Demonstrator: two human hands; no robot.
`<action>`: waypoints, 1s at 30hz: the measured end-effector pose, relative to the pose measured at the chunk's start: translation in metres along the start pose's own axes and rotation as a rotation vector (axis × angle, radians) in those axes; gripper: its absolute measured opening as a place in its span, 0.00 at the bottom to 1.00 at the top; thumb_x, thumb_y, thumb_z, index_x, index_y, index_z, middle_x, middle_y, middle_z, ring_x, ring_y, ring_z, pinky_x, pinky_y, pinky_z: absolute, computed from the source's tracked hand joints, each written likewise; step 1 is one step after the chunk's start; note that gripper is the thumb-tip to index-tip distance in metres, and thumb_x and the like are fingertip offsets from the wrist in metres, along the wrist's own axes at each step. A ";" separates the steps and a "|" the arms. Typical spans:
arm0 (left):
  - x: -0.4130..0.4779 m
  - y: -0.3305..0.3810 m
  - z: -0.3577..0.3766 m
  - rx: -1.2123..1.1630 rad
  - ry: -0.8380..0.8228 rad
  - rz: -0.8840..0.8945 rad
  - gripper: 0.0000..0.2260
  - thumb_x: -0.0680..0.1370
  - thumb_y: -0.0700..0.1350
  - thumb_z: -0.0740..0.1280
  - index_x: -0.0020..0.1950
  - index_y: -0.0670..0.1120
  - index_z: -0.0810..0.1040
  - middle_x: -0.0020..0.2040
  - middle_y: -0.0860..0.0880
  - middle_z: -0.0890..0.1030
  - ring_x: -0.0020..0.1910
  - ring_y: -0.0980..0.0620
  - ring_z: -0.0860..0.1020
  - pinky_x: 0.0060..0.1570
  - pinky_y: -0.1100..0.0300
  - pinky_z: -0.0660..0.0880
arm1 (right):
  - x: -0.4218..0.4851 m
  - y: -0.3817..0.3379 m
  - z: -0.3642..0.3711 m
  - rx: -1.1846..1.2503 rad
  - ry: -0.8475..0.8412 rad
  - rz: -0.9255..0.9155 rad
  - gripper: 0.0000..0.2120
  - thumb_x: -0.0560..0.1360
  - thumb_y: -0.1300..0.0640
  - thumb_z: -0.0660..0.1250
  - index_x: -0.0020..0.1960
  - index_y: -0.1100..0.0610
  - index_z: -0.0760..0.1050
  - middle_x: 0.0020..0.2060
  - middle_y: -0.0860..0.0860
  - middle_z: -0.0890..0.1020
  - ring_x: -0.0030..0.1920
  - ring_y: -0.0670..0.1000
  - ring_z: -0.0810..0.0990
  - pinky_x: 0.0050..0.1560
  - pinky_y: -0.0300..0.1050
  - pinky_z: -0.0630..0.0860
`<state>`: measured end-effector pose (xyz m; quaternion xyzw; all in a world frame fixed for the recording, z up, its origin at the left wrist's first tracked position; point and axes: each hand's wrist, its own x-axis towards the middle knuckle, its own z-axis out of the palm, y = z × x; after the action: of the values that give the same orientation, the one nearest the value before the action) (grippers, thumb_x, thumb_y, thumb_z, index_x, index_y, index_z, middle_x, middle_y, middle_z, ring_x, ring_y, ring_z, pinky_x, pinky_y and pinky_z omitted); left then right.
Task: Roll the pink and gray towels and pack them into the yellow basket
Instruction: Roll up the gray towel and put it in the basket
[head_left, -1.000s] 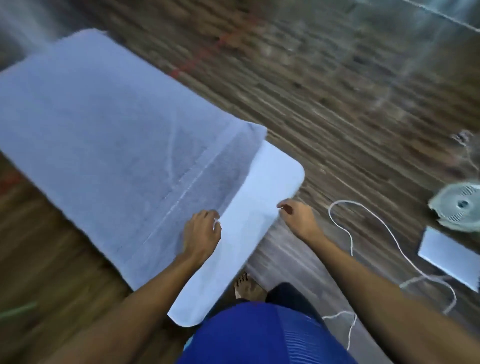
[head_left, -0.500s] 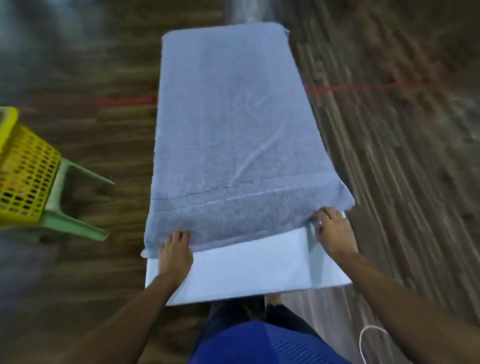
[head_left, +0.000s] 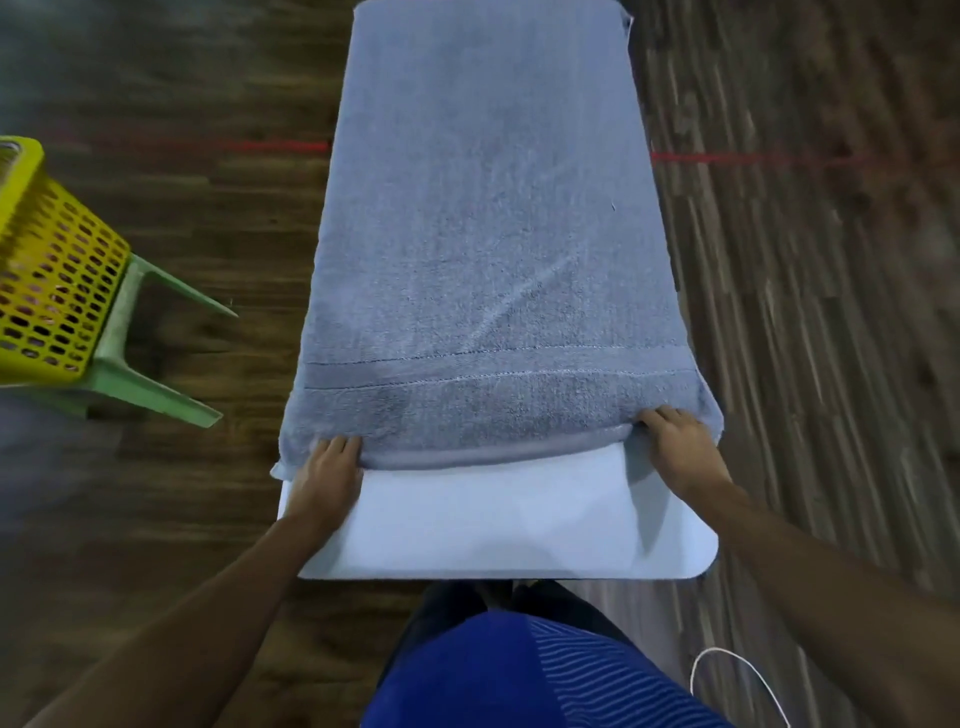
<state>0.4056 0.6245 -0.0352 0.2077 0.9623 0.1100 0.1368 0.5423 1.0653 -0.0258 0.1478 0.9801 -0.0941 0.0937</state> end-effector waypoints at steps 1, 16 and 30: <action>0.002 0.000 0.000 -0.008 0.008 -0.010 0.08 0.71 0.31 0.66 0.48 0.39 0.75 0.43 0.41 0.77 0.45 0.38 0.74 0.41 0.44 0.74 | -0.001 -0.001 0.001 -0.008 -0.001 0.003 0.15 0.68 0.66 0.60 0.52 0.60 0.77 0.43 0.58 0.78 0.44 0.63 0.77 0.45 0.56 0.74; 0.000 -0.034 -0.007 -0.001 0.062 0.015 0.12 0.71 0.27 0.64 0.50 0.38 0.77 0.46 0.40 0.76 0.46 0.38 0.72 0.44 0.45 0.71 | -0.020 -0.012 -0.002 0.204 0.019 0.204 0.16 0.73 0.72 0.58 0.58 0.62 0.72 0.56 0.59 0.75 0.52 0.64 0.76 0.50 0.55 0.73; -0.034 -0.051 -0.012 -0.058 0.046 -0.018 0.09 0.74 0.33 0.59 0.48 0.43 0.75 0.43 0.45 0.78 0.43 0.41 0.74 0.47 0.49 0.65 | -0.080 0.004 0.027 0.214 0.040 0.221 0.14 0.74 0.59 0.56 0.53 0.59 0.78 0.49 0.57 0.81 0.52 0.61 0.75 0.53 0.55 0.69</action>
<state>0.4127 0.5625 -0.0307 0.1926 0.9633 0.1416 0.1218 0.6224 1.0417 -0.0352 0.2659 0.9438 -0.1842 0.0679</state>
